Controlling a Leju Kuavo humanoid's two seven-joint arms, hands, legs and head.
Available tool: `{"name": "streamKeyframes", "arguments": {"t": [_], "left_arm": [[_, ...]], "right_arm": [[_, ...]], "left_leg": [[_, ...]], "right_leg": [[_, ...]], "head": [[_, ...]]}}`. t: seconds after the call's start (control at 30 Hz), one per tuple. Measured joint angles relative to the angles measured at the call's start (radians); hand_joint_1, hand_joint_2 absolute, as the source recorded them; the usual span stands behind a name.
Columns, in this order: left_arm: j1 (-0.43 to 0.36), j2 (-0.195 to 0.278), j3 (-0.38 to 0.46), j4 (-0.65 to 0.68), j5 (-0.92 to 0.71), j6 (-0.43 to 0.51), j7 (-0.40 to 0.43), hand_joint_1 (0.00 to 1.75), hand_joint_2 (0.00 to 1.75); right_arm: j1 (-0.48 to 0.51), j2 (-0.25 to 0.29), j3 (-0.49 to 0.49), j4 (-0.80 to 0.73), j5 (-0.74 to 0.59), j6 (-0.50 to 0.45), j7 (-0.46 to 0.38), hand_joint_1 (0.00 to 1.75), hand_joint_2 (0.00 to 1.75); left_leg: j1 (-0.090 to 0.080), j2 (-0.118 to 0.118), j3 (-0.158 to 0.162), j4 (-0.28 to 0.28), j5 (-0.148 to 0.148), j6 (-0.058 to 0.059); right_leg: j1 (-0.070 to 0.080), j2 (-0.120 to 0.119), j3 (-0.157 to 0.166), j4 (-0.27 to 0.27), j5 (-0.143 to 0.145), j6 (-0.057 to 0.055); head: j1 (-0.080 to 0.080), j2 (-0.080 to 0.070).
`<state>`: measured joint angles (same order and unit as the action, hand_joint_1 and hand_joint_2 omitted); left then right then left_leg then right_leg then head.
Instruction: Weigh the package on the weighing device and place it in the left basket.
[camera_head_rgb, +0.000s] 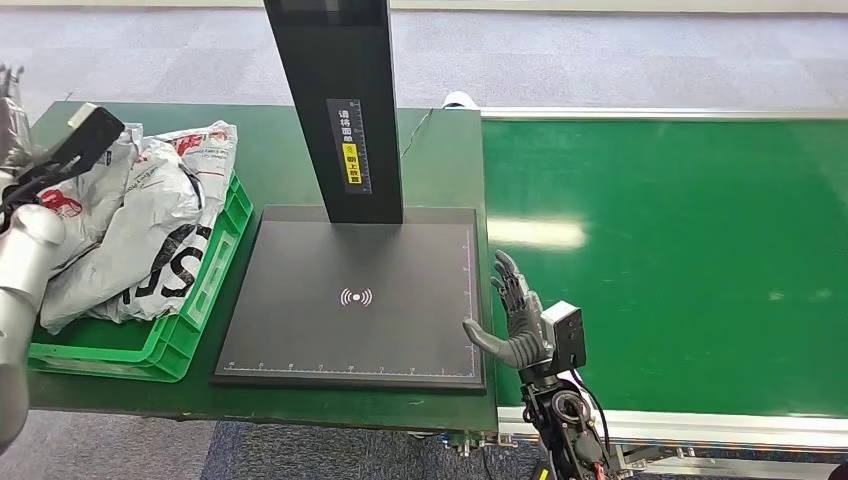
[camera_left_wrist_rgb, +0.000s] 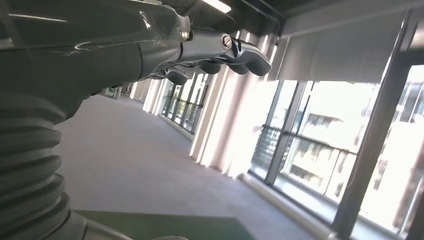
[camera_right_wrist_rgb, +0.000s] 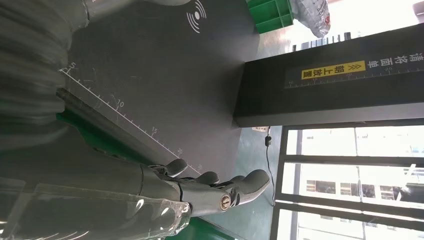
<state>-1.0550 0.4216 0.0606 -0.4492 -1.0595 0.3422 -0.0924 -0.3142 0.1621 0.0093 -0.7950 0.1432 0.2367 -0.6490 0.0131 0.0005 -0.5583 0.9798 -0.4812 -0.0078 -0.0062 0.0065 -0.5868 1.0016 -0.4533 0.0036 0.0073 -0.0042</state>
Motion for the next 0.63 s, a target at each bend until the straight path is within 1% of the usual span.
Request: {"name": "streamKeyframes", "arguments": {"t": [0.1, 0.23, 0.3, 0.37, 0.43, 0.47, 0.53, 0.57, 0.6, 0.63], "left_arm": [[0.027, -0.007, 0.06, -0.073, 0.131, 0.114, -0.132, 0.0, 1.75], [0.116, -0.017, 0.14, -0.234, 0.413, 0.229, -0.336, 0.0, 1.75], [0.181, -0.032, 0.173, -0.338, 0.55, 0.25, -0.425, 0.0, 1.75], [0.249, -0.059, 0.195, -0.444, 0.662, 0.253, -0.488, 0.0, 1.75], [0.33, -0.105, 0.205, -0.554, 0.787, 0.214, -0.529, 0.0, 1.75], [0.382, -0.134, 0.206, -0.617, 0.875, 0.168, -0.547, 0.0, 1.75], [0.514, -0.207, 0.194, -0.752, 1.075, 0.019, -0.579, 0.0, 1.75], [0.591, -0.249, 0.176, -0.816, 1.146, -0.07, -0.59, 0.0, 1.75], [0.672, -0.294, 0.15, -0.881, 1.189, -0.157, -0.597, 0.0, 1.75], [0.715, -0.317, 0.135, -0.915, 1.206, -0.202, -0.601, 0.0, 1.75]], "right_arm": [[0.0, 0.001, 0.0, 0.0, -0.005, -0.005, -0.003, 0.0, 1.75], [-0.003, 0.003, 0.003, 0.005, -0.019, -0.017, -0.013, 0.0, 1.75], [-0.011, 0.003, 0.006, 0.013, -0.027, -0.018, -0.019, 0.0, 1.75], [-0.022, 0.003, 0.01, 0.024, -0.035, -0.018, -0.025, 0.0, 1.75], [-0.031, 0.003, 0.016, 0.036, -0.042, -0.018, -0.031, 0.0, 1.75], [-0.034, 0.002, 0.019, 0.041, -0.045, -0.018, -0.034, 0.0, 1.31], [-0.035, 0.001, 0.022, 0.05, -0.048, -0.023, -0.04, 0.0, 0.44], [-0.034, 0.0, 0.025, 0.052, -0.043, -0.033, -0.041, 0.0, 0.44], [-0.031, 0.0, 0.028, 0.054, -0.035, -0.047, -0.042, 0.0, 0.87], [-0.03, 0.0, 0.03, 0.054, -0.03, -0.056, -0.042, 0.0, 1.16]], "left_leg": [[0.0, 0.0, 0.0, 0.0, 0.0, 0.0], [0.0, 0.002, 0.0, 0.0, 0.0, -0.001], [0.0, 0.001, 0.0, 0.0, 0.0, -0.001], [0.0, 0.001, 0.0, 0.0, 0.0, -0.001], [-0.002, 0.001, 0.001, 0.0, -0.001, 0.0], [-0.003, 0.002, 0.002, 0.0, -0.002, 0.0], [-0.004, 0.003, 0.004, 0.0, -0.003, 0.001], [-0.005, 0.004, 0.004, 0.0, -0.004, 0.002], [-0.005, 0.004, 0.004, 0.0, -0.004, 0.002], [-0.005, 0.005, 0.004, 0.0, -0.005, 0.003]], "right_leg": [[0.0, 0.0, 0.0, 0.0, 0.0, 0.0], [0.0, 0.002, -0.001, 0.0, 0.0, 0.0], [0.0, 0.002, -0.001, 0.0, 0.0, 0.0], [0.0, 0.001, -0.001, 0.0, 0.0, 0.0], [-0.002, 0.001, 0.0, -0.001, 0.0, 0.0], [-0.003, 0.002, 0.001, -0.001, -0.001, 0.001], [-0.004, 0.003, 0.002, -0.001, -0.001, 0.002], [-0.005, 0.004, 0.002, -0.001, -0.002, 0.002], [-0.005, 0.004, 0.002, -0.001, -0.002, 0.002], [-0.005, 0.005, 0.002, -0.001, -0.002, 0.002]], "head": [[0.0, 0.0], [0.0, 0.0], [0.0, 0.0], [0.0, 0.0], [-0.001, 0.0], [-0.003, 0.0], [-0.006, 0.0], [-0.006, 0.0], [-0.005, 0.0], [-0.005, 0.0]]}}
